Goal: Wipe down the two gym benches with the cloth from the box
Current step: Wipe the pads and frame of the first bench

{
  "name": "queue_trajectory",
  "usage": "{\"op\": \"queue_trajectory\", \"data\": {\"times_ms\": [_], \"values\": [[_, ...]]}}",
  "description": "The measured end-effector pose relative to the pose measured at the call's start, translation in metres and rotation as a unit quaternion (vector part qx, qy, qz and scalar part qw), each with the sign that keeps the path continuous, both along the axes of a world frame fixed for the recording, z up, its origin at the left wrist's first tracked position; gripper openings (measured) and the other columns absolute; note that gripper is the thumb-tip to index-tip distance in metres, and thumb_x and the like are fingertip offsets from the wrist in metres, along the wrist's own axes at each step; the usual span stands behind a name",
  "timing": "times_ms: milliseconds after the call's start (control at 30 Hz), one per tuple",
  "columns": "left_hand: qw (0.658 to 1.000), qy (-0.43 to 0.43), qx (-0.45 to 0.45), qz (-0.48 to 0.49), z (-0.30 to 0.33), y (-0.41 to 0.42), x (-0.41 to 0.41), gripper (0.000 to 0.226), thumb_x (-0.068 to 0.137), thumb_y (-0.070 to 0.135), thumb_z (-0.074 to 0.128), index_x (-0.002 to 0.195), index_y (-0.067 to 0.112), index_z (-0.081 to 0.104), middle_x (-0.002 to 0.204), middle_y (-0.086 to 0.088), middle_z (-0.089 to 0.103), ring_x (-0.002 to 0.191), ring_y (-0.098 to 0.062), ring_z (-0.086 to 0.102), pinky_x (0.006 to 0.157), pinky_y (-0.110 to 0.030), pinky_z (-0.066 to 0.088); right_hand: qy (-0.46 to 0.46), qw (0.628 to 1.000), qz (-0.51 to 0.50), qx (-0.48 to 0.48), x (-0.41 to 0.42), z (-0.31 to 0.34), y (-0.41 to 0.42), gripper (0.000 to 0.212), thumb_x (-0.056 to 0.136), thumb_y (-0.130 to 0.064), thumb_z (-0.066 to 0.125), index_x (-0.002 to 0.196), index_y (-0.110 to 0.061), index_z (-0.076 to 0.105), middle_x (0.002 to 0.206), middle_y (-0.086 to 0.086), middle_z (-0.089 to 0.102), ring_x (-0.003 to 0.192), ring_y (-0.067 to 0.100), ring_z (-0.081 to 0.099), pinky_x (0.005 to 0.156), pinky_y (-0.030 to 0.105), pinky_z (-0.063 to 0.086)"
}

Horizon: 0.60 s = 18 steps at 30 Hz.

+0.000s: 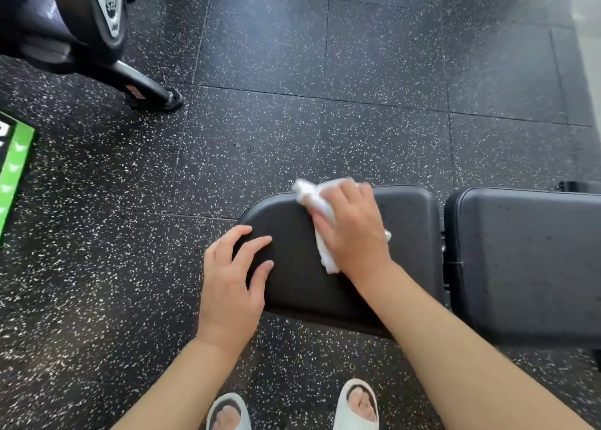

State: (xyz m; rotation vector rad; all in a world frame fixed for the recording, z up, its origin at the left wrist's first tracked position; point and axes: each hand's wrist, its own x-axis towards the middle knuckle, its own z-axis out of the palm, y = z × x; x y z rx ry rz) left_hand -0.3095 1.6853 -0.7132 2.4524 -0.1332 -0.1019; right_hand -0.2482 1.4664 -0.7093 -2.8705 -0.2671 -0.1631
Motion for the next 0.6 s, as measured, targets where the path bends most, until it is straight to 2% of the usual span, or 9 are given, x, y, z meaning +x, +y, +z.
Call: {"op": "queue_trajectory", "data": {"times_ms": [100, 200, 233, 333, 433, 533, 600], "values": [[1.0, -0.005, -0.011, 0.005, -0.004, 0.002, 0.001, 0.035, 0.095, 0.02, 0.074, 0.13, 0.023, 0.071, 0.145, 0.004, 0.051, 0.132, -0.023, 0.044, 0.116, -0.008, 0.015, -0.014, 0.996, -0.076, 0.047, 0.029, -0.003, 0.026, 0.038, 0.108, -0.042, 0.042, 0.108, -0.014, 0.068, 0.108, 0.006, 0.062, 0.096, 0.031, 0.051, 0.09, 0.04, 0.04], [1.0, -0.016, -0.022, 0.003, -0.008, 0.003, 0.0, 0.034, 0.095, 0.022, 0.073, 0.129, 0.024, 0.071, 0.145, 0.005, 0.052, 0.131, -0.02, 0.044, 0.116, -0.008, 0.017, 0.027, 0.999, -0.019, 0.034, 0.006, -0.008, 0.051, 0.052, 0.11, -0.049, 0.017, 0.127, -0.029, 0.062, 0.121, -0.007, 0.058, 0.108, 0.022, 0.047, 0.098, 0.031, 0.033], [1.0, -0.019, -0.02, 0.002, -0.01, 0.004, -0.001, 0.033, 0.096, 0.023, 0.072, 0.129, 0.024, 0.071, 0.145, 0.005, 0.052, 0.131, -0.02, 0.043, 0.116, -0.009, 0.017, 0.034, 0.998, 0.0, 0.046, -0.007, -0.008, 0.052, 0.05, 0.111, -0.048, 0.02, 0.126, -0.028, 0.064, 0.12, -0.007, 0.059, 0.107, 0.022, 0.048, 0.098, 0.032, 0.035], [1.0, -0.015, -0.011, 0.006, -0.01, 0.004, -0.003, 0.03, 0.097, 0.019, 0.071, 0.127, 0.021, 0.072, 0.145, 0.002, 0.052, 0.131, -0.023, 0.043, 0.116, -0.021, 0.026, 0.034, 0.994, 0.014, 0.101, -0.052, -0.004, 0.04, 0.038, 0.109, -0.041, 0.044, 0.109, -0.016, 0.072, 0.106, 0.003, 0.064, 0.095, 0.029, 0.051, 0.088, 0.042, 0.044], [0.999, -0.031, 0.026, -0.009, -0.001, -0.001, -0.005, 0.033, 0.097, 0.016, 0.071, 0.13, 0.014, 0.073, 0.141, -0.008, 0.057, 0.129, -0.03, 0.048, 0.116, -0.03, 0.033, 0.019, 0.994, 0.02, 0.107, -0.089, 0.0, 0.007, 0.027, 0.105, -0.039, 0.057, 0.102, -0.016, 0.072, 0.101, 0.0, 0.063, 0.089, 0.028, 0.052, 0.078, 0.045, 0.045], [0.992, -0.042, 0.104, -0.053, 0.012, -0.003, 0.0, 0.037, 0.095, 0.014, 0.074, 0.132, 0.009, 0.071, 0.136, -0.016, 0.062, 0.126, -0.038, 0.056, 0.113, -0.05, 0.047, -0.009, 0.997, -0.001, 0.072, -0.086, 0.007, -0.027, 0.023, 0.102, -0.042, 0.061, 0.103, -0.021, 0.07, 0.104, -0.002, 0.061, 0.089, 0.027, 0.052, 0.075, 0.044, 0.042], [0.986, -0.042, 0.131, -0.092, 0.02, 0.001, 0.007, 0.041, 0.093, 0.015, 0.075, 0.134, 0.009, 0.07, 0.137, -0.015, 0.061, 0.128, -0.038, 0.056, 0.113, -0.055, 0.047, -0.026, 0.997, -0.028, 0.065, -0.055, 0.007, -0.035, 0.02, 0.1, -0.038, 0.065, 0.103, -0.019, 0.071, 0.104, 0.002, 0.062, 0.09, 0.03, 0.054, 0.077, 0.044, 0.042]]}}
